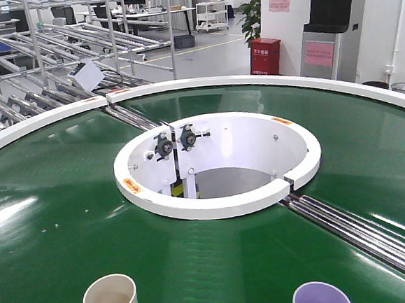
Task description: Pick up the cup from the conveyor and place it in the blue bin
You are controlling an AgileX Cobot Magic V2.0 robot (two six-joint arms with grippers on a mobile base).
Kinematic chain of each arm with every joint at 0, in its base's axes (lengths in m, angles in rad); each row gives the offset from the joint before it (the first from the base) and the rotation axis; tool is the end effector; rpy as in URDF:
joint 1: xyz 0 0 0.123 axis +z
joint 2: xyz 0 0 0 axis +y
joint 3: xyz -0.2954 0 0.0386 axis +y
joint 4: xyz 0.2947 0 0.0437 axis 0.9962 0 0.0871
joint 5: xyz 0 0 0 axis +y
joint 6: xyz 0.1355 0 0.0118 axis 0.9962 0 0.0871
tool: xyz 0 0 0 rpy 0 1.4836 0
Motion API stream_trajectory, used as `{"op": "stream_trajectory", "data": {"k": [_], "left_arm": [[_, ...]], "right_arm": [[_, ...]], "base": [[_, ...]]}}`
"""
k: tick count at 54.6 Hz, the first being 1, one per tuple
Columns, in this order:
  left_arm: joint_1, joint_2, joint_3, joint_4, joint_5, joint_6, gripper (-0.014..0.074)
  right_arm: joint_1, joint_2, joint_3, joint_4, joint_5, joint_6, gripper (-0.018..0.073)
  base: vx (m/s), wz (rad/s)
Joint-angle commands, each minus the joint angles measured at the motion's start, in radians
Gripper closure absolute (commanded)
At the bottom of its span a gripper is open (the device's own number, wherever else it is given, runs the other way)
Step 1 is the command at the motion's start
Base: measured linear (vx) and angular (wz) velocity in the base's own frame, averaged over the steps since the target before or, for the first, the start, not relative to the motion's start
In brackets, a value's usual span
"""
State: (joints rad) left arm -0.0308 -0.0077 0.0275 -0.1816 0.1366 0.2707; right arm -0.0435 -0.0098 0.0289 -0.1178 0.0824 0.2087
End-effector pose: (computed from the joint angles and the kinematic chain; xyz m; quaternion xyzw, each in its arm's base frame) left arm 0.1353 -0.0075 0.1880 0.0527 0.7285 0.0115 0.6829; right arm 0.1355 -0.0072 0.1949 0.0513 0.7101 0.0133 0.7021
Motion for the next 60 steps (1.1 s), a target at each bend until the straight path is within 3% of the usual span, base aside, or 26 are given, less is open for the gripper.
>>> {"op": "stream_trajectory", "data": {"k": [1,34,40,46,51,55,60], "left_arm": [[0.001,-0.016,0.013,-0.011,-0.08,-0.008,0.0598],[0.001,-0.016,0.013,-0.011,-0.08,-0.008,0.0598],[0.001,-0.016,0.012,-0.011,-0.092,-0.008,0.0598],[0.001,-0.016,-0.001,-0.016,-0.208,-0.024,0.0598],[0.0,-0.016,-0.019,-0.103,-0.355,-0.162,0.0598],[0.0,-0.016,-0.07,-0.112,-0.421,-0.187,0.0598],[0.0,-0.003,-0.239,-0.026,-0.365,-0.149,0.0598]], "right_arm": [[-0.001,-0.012,0.02,-0.007,-0.082,-0.002,0.0568],[-0.001,-0.012,0.02,-0.007,-0.082,-0.002,0.0568],[-0.001,-0.012,0.02,-0.007,-0.132,-0.002,0.0568],[-0.001,-0.012,0.019,-0.002,-0.268,0.003,0.0568],[-0.001,-0.012,0.007,0.0,-0.384,0.01,0.0568],[-0.001,-0.012,-0.059,0.0,-0.36,0.01,0.0568],[-0.001,0.003,-0.23,-0.004,-0.241,-0.009,0.0568]], "base": [[0.0,0.0],[0.0,0.0],[0.0,0.0],[0.0,0.0],[0.0,0.0],[0.0,0.0],[0.0,0.0]]}}
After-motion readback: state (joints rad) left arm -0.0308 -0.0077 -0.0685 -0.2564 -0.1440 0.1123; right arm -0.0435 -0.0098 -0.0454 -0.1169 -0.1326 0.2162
